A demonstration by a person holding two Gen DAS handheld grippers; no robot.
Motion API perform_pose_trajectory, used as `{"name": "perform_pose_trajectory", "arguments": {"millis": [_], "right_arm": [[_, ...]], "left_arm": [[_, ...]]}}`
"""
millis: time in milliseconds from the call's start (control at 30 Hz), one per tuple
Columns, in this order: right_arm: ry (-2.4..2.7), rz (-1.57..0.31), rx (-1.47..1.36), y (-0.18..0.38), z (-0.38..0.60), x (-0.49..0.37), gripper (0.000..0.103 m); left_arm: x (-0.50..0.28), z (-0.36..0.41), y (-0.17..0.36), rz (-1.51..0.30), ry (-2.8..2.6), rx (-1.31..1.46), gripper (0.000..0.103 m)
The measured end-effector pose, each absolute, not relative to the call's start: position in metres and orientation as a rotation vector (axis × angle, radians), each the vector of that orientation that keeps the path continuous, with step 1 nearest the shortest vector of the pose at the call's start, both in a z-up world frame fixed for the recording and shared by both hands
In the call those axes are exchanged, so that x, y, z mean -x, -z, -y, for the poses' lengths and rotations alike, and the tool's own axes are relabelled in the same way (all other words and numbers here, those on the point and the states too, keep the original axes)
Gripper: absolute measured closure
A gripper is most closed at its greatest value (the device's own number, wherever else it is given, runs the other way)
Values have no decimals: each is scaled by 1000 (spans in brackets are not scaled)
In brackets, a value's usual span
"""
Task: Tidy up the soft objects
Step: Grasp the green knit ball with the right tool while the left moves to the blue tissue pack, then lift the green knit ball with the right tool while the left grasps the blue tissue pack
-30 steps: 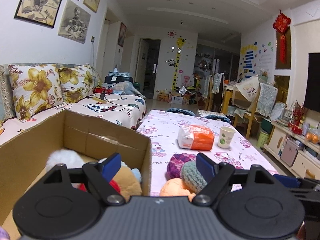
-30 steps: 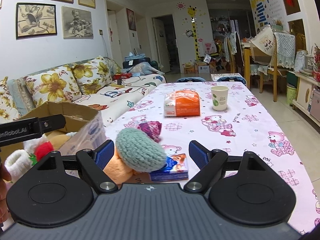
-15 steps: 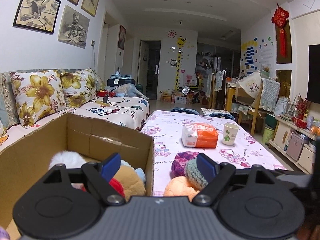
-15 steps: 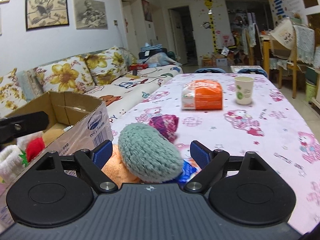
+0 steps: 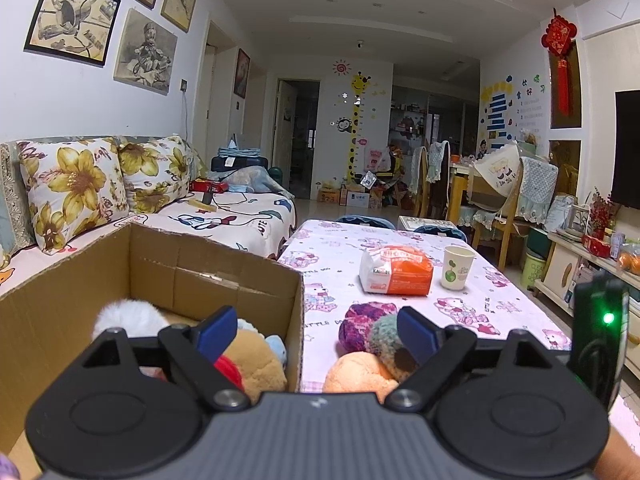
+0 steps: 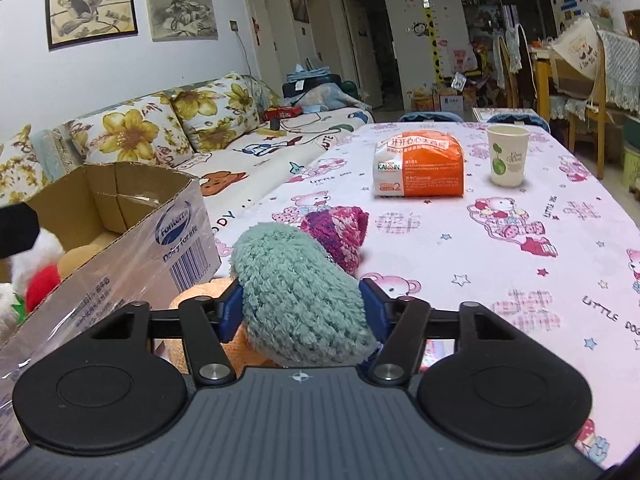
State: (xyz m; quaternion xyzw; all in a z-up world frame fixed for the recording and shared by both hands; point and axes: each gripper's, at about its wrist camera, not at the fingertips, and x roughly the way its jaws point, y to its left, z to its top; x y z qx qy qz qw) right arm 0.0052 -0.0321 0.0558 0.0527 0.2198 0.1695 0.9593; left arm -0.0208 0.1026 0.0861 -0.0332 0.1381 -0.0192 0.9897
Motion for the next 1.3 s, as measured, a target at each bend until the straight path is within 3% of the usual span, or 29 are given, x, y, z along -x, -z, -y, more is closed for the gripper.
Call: {"name": "perform_pose_trajectory", "arguments": {"millis": [500,933,1233,1300], "right_arm": [[-160,-576,-332,-46,133,31,34],[-74,-542,-458,-37,195,30,33],[-84,-508,-480,-39,204,28,22],[-86,-497,-476,-41,204,29,14]], "left_arm": [[23,-60,-72,-315,122,-17,16],[-2,3,-33,-471,205,-102,16],[-46,36,-14,-543,93,-61,16],[-55,38,-11,-554,85,-37,16]]}}
